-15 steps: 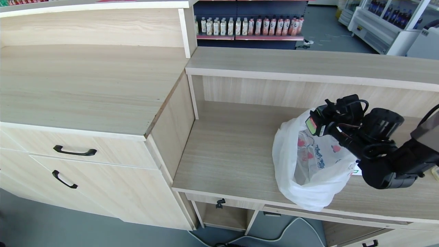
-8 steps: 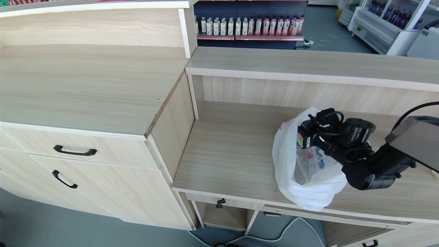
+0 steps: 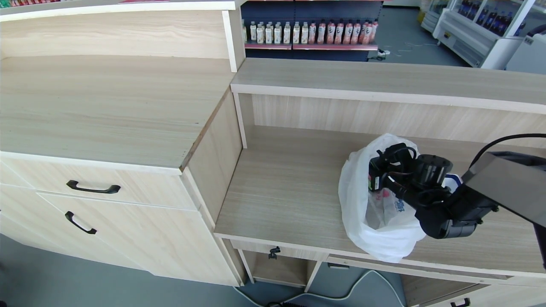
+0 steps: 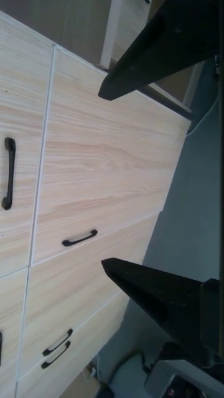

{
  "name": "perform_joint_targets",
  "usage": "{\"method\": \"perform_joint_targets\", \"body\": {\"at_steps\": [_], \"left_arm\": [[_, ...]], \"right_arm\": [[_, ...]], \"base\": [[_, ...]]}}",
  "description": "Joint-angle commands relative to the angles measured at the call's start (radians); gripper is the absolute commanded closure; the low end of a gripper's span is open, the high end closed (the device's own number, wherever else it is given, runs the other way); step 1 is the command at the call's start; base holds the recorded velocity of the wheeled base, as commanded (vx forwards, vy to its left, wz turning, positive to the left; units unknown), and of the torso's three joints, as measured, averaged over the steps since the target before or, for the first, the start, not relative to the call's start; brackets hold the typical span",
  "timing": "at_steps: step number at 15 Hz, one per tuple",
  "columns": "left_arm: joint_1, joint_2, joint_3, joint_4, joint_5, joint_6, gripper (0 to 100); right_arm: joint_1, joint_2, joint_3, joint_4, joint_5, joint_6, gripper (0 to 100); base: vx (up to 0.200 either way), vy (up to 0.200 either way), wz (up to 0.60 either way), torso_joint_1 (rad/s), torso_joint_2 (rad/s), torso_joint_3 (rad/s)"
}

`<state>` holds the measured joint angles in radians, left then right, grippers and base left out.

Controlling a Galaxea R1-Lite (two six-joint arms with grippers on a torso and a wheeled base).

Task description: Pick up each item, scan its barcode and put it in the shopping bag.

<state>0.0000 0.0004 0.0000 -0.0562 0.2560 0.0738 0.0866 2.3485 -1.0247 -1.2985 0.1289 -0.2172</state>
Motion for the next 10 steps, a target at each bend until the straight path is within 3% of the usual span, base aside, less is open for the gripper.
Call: {"method": "perform_joint_targets", "body": {"at_steps": [1,8,9,10], "left_arm": [[0.000,0.000,0.000,-0.001,0.000,0.000,0],[0.000,0.000,0.000,-0.001,0.000,0.000,0],[0.000,0.000,0.000,-0.001,0.000,0.000,0],[0.000,0.000,0.000,-0.001,0.000,0.000,0]], "right_arm": [[0.001,0.015,0.000,0.001,0.001,-0.001,100],[-0.007,0.028,-0.002,0.038,0.005,0.062,100],[-0.007,0.023,0.000,0.045,0.005,0.081,0],[-0.010,0.021,-0.003,0.048,0.005,0.087,0]], "base": [[0.000,0.000,0.00,0.000,0.00,0.000],[0.000,0.000,0.00,0.000,0.00,0.000],[0.000,0.000,0.00,0.000,0.00,0.000],[0.000,0.000,0.00,0.000,0.00,0.000]]}}
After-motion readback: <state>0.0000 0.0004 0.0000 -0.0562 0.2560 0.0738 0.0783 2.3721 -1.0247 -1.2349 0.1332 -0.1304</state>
